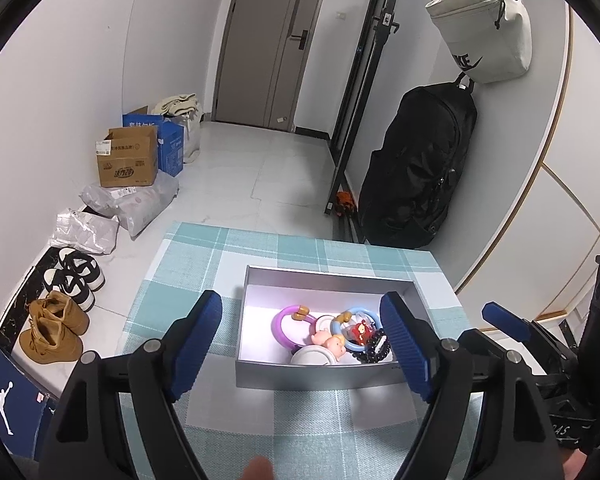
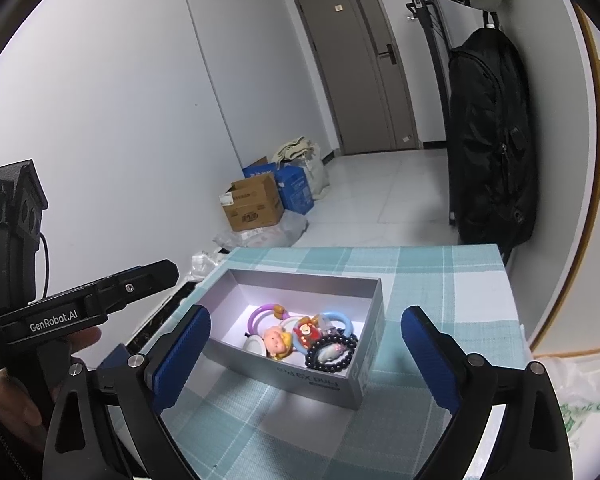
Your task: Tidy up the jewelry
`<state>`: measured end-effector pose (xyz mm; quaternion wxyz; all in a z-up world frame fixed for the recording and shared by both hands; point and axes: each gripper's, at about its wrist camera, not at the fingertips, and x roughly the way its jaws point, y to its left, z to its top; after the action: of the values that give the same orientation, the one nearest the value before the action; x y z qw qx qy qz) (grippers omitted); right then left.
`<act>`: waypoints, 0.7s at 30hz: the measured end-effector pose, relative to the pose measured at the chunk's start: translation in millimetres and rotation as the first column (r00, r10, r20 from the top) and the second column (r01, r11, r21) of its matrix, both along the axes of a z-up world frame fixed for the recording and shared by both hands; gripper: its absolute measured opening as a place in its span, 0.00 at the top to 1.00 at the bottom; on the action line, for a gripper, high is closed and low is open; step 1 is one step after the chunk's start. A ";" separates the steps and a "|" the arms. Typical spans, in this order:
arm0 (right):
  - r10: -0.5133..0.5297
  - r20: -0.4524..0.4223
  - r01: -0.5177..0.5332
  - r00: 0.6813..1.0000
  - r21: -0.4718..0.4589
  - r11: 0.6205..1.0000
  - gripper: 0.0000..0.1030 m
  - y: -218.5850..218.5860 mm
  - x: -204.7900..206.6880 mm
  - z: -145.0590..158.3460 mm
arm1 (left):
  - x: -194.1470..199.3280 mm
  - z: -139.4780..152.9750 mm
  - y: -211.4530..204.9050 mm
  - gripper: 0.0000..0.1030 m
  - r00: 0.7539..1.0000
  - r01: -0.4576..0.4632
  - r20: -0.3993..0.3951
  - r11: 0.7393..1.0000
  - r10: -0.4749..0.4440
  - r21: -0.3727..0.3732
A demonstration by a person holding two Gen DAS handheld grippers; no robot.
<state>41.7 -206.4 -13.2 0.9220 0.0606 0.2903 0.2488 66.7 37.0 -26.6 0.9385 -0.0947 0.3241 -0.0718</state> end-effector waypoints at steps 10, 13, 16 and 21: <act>0.008 -0.016 -0.007 1.000 0.009 1.000 0.05 -0.8 2.2 -2.5 | 1.0 0.7 4.3 0.25 1.000 -0.014 -0.005 0.999 0.014 -0.036; 0.008 -0.016 -0.008 1.000 0.012 1.000 0.05 -0.7 1.9 -2.6 | 2.0 -0.1 4.3 0.25 1.000 -0.009 -0.011 0.999 0.008 -0.041; 0.011 -0.016 -0.010 1.000 0.011 1.000 0.05 0.0 1.7 -2.9 | 1.2 0.6 2.1 0.24 1.000 0.003 -0.006 0.999 -0.003 -0.037; 0.012 -0.016 -0.012 1.000 0.007 1.000 0.05 0.5 1.8 -3.0 | -0.6 2.2 -0.4 0.24 1.000 0.014 0.007 1.000 -0.014 -0.024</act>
<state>43.5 -206.0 -16.2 0.9179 0.0639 0.2974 0.2548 66.1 36.6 -24.5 0.9379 -0.1037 0.3205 -0.0826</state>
